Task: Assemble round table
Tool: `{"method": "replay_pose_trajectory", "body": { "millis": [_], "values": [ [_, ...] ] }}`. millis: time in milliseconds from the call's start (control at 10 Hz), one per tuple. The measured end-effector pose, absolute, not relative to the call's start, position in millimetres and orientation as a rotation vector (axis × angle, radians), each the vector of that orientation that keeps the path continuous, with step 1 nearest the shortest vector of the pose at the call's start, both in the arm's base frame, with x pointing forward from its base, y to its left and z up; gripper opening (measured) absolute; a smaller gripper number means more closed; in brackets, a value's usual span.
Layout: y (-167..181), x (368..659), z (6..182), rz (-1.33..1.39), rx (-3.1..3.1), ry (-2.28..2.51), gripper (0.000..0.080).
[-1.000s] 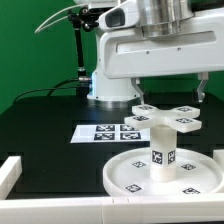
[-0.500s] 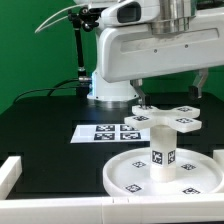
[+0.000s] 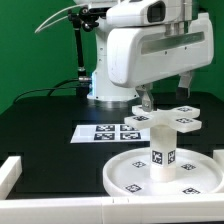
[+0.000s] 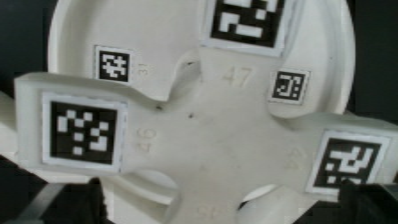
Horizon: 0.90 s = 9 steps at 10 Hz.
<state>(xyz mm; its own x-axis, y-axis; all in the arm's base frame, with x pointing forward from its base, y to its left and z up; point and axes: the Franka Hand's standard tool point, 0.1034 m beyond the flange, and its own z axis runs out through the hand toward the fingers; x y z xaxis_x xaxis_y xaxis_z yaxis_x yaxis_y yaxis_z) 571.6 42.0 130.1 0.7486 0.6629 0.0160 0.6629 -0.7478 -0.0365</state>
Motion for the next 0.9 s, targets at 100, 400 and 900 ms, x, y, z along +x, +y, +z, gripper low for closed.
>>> {"method": "replay_pose_trajectory", "body": {
  "millis": [100,400,900],
  "values": [
    [41.1,571.5,130.0,-0.004,-2.859,-1.206,0.0648],
    [41.7,571.0,127.0,-0.046,-2.730,-1.505,0.0648],
    [35.4,566.3,120.4,-0.032,-2.375,-2.069,0.0648]
  ]
}}
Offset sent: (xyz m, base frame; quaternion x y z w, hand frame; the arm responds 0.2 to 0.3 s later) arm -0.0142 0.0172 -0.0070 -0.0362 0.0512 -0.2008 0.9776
